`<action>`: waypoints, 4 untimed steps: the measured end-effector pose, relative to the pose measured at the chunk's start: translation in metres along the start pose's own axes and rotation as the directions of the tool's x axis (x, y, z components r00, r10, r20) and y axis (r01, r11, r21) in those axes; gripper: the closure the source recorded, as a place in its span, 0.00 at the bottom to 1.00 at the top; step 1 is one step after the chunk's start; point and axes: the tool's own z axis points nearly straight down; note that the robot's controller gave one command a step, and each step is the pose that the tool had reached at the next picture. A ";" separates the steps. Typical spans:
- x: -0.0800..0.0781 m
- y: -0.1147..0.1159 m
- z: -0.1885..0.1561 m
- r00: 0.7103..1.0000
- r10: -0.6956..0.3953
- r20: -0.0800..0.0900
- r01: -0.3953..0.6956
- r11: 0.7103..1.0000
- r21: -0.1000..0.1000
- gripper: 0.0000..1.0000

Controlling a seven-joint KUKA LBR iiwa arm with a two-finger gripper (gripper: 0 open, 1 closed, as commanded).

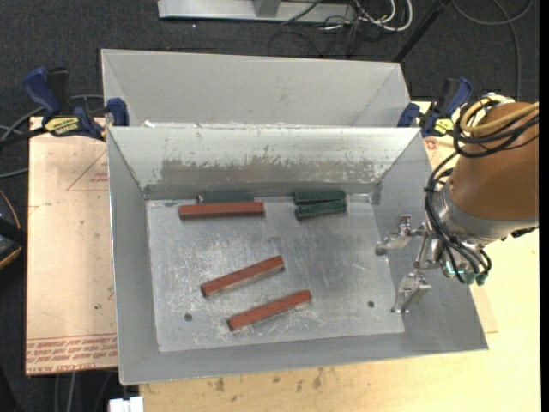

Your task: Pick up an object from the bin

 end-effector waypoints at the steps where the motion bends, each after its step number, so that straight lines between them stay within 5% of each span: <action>1: -0.002 0.000 -0.003 1.000 -0.003 0.007 0.003 1.000 0.001 0.00; 3: -0.013 0.041 0.111 1.000 -0.006 0.011 0.006 1.000 0.000 0.00; 4: -0.031 0.080 0.114 1.000 -0.010 0.003 0.010 1.000 0.001 0.00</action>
Offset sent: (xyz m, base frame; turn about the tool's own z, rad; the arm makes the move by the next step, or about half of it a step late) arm 0.0063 0.0619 -0.1043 -0.0131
